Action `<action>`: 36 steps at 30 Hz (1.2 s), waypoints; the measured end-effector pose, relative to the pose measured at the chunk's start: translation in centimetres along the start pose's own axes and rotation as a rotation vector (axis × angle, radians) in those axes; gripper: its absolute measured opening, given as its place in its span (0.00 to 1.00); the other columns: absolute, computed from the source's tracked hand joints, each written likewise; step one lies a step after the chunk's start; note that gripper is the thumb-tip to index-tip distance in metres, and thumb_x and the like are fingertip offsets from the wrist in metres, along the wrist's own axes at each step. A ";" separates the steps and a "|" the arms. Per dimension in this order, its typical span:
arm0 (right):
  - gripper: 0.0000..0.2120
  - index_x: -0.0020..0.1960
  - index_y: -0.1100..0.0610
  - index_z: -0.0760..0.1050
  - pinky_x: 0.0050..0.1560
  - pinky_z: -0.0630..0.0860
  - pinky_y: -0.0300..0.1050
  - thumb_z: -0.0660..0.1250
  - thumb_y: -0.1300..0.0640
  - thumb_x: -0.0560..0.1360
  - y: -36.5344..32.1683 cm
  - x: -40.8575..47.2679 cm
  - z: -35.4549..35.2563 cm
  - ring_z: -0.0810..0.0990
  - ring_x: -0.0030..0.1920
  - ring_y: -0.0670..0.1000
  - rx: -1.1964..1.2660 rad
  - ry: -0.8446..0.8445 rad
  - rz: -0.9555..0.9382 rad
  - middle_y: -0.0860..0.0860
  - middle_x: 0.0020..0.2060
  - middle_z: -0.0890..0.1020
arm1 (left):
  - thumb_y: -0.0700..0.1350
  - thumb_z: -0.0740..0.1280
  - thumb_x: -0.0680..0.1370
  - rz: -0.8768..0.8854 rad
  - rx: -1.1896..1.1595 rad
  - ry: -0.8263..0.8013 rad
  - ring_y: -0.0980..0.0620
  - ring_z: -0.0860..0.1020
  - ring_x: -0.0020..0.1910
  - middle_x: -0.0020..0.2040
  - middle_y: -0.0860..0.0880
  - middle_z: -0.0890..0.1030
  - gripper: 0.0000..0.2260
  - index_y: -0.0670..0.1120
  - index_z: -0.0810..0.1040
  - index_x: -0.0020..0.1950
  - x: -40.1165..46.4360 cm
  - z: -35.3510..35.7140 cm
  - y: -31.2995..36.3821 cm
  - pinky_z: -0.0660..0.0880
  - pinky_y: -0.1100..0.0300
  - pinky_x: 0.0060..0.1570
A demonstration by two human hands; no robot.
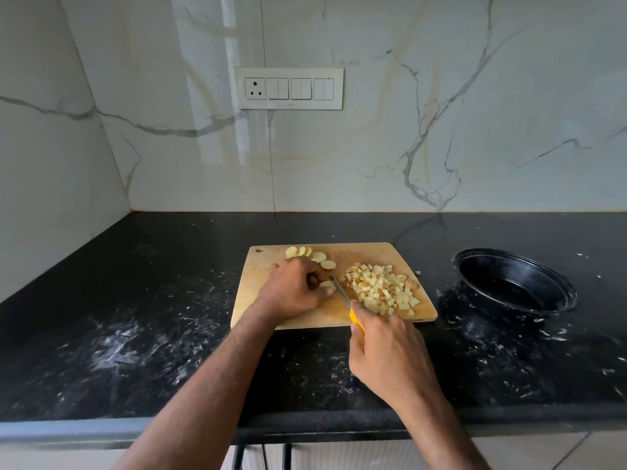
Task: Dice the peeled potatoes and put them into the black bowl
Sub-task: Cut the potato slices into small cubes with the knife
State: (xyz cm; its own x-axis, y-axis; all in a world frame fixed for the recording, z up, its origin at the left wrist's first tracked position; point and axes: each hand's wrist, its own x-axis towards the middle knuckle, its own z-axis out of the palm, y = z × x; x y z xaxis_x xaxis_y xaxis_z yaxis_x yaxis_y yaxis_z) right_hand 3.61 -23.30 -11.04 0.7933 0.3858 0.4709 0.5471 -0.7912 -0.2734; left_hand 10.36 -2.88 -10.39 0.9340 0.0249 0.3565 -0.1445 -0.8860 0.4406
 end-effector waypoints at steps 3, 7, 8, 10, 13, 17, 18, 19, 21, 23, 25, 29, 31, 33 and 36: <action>0.22 0.74 0.49 0.71 0.43 0.77 0.37 0.60 0.49 0.81 0.3 0.1 0.2 0.79 0.38 0.45 -0.011 0.029 0.024 0.47 0.43 0.85 | 0.58 0.74 0.70 -0.033 -0.046 -0.005 0.55 0.77 0.44 0.41 0.59 0.80 0.12 0.54 0.84 0.49 0.1 0.0 -0.1 0.76 0.46 0.57; 0.21 0.72 0.50 0.73 0.43 0.78 0.36 0.61 0.49 0.81 0.1 0.2 0.2 0.80 0.39 0.44 -0.027 0.018 0.040 0.47 0.44 0.85 | 0.56 0.73 0.67 -0.027 -0.103 -0.031 0.57 0.78 0.42 0.39 0.59 0.80 0.12 0.53 0.84 0.47 0.1 -0.3 -0.7 0.78 0.47 0.53; 0.20 0.71 0.51 0.74 0.43 0.78 0.37 0.62 0.50 0.80 0.1 0.2 0.2 0.81 0.39 0.45 -0.039 0.029 0.051 0.48 0.44 0.86 | 0.55 0.73 0.68 -0.015 -0.103 -0.037 0.57 0.78 0.42 0.39 0.59 0.80 0.11 0.53 0.84 0.47 0.1 -0.4 -0.7 0.78 0.47 0.53; 0.19 0.69 0.50 0.76 0.41 0.77 0.37 0.63 0.51 0.79 0.2 0.3 0.0 0.81 0.37 0.46 -0.046 0.061 0.091 0.48 0.41 0.86 | 0.54 0.73 0.69 0.003 -0.097 -0.045 0.56 0.78 0.42 0.40 0.58 0.79 0.11 0.53 0.83 0.49 0.0 -0.4 -0.7 0.78 0.47 0.53; 0.19 0.69 0.50 0.76 0.40 0.76 0.38 0.62 0.51 0.79 0.1 0.2 0.0 0.73 0.33 0.45 -0.033 0.067 0.081 0.48 0.39 0.85 | 0.56 0.72 0.70 0.017 -0.067 -0.050 0.54 0.77 0.43 0.40 0.60 0.77 0.13 0.56 0.83 0.53 0.0 -0.4 -0.5 0.76 0.44 0.56; 0.19 0.69 0.53 0.76 0.35 0.72 0.34 0.63 0.52 0.80 0.0 0.2 0.2 0.70 0.30 0.43 -0.043 0.014 0.017 0.47 0.36 0.84 | 0.56 0.74 0.73 -0.021 -0.053 0.001 0.54 0.78 0.46 0.42 0.59 0.79 0.13 0.55 0.85 0.56 -0.1 -0.2 0.2 0.76 0.46 0.57; 0.19 0.69 0.53 0.76 0.34 0.71 0.34 0.64 0.52 0.79 0.0 0.1 0.3 0.70 0.29 0.43 -0.039 0.001 0.011 0.47 0.35 0.83 | 0.56 0.75 0.73 -0.029 -0.063 0.011 0.54 0.78 0.46 0.43 0.58 0.80 0.13 0.54 0.85 0.56 -0.2 -0.2 0.2 0.77 0.48 0.57; 0.19 0.69 0.53 0.77 0.33 0.70 0.33 0.64 0.52 0.79 0.0 0.0 0.2 0.71 0.29 0.43 -0.036 -0.004 0.010 0.47 0.35 0.83 | 0.55 0.75 0.73 -0.040 -0.082 0.014 0.54 0.78 0.47 0.43 0.57 0.80 0.13 0.54 0.85 0.56 -0.2 -0.3 0.2 0.77 0.49 0.56; 0.19 0.69 0.53 0.77 0.33 0.68 0.33 0.65 0.52 0.79 -0.1 0.0 0.2 0.70 0.29 0.43 -0.037 0.005 0.009 0.47 0.35 0.83 | 0.54 0.76 0.73 -0.040 -0.108 0.013 0.54 0.78 0.47 0.44 0.57 0.80 0.12 0.53 0.85 0.55 -0.2 -0.3 0.2 0.78 0.51 0.55; 0.18 0.68 0.54 0.77 0.33 0.69 0.33 0.65 0.52 0.79 0.1 0.0 0.2 0.70 0.29 0.43 -0.047 0.017 0.008 0.47 0.34 0.83 | 0.52 0.76 0.73 -0.027 -0.113 0.012 0.54 0.78 0.46 0.44 0.56 0.80 0.12 0.52 0.85 0.55 -0.3 -0.3 0.3 0.78 0.52 0.53; 0.19 0.69 0.54 0.76 0.34 0.72 0.35 0.64 0.52 0.79 0.0 0.0 0.1 0.71 0.30 0.44 -0.046 0.001 0.011 0.48 0.35 0.83 | 0.51 0.76 0.73 -0.017 -0.107 0.014 0.54 0.78 0.45 0.45 0.54 0.81 0.12 0.50 0.85 0.55 -0.3 -0.4 0.3 0.79 0.55 0.50; 0.19 0.70 0.54 0.76 0.34 0.72 0.35 0.64 0.52 0.80 0.0 0.0 0.1 0.71 0.30 0.44 -0.047 -0.006 0.003 0.49 0.36 0.83 | 0.48 0.77 0.73 0.020 -0.134 0.018 0.54 0.79 0.46 0.47 0.53 0.83 0.15 0.48 0.84 0.57 -0.3 -0.3 0.4 0.80 0.56 0.49; 0.19 0.68 0.54 0.77 0.33 0.72 0.35 0.65 0.53 0.79 0.0 0.1 0.2 0.70 0.29 0.44 -0.050 0.007 0.013 0.48 0.34 0.83 | 0.48 0.77 0.72 0.014 -0.150 0.024 0.54 0.80 0.46 0.49 0.53 0.83 0.18 0.48 0.82 0.62 -0.4 -0.3 0.4 0.80 0.56 0.50; 0.19 0.68 0.55 0.77 0.33 0.72 0.36 0.66 0.53 0.79 0.0 0.0 0.2 0.70 0.29 0.44 -0.046 0.010 0.020 0.48 0.34 0.83 | 0.48 0.77 0.73 0.013 -0.145 0.022 0.54 0.80 0.47 0.50 0.52 0.83 0.21 0.48 0.81 0.65 -0.3 -0.3 0.4 0.80 0.56 0.51; 0.19 0.69 0.54 0.76 0.34 0.74 0.36 0.64 0.52 0.79 -0.1 0.0 0.1 0.71 0.29 0.44 -0.041 -0.017 0.009 0.48 0.34 0.83 | 0.48 0.78 0.72 0.009 -0.159 0.036 0.53 0.79 0.46 0.49 0.52 0.82 0.24 0.46 0.79 0.68 -0.3 -0.2 0.5 0.80 0.56 0.51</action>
State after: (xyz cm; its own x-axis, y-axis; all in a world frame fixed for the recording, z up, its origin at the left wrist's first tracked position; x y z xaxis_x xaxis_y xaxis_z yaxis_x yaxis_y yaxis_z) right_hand 3.60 -23.22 -11.09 0.8028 0.3861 0.4543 0.5287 -0.8132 -0.2431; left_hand 9.90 -3.19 -10.11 0.9206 0.0368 0.3889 -0.2049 -0.8020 0.5610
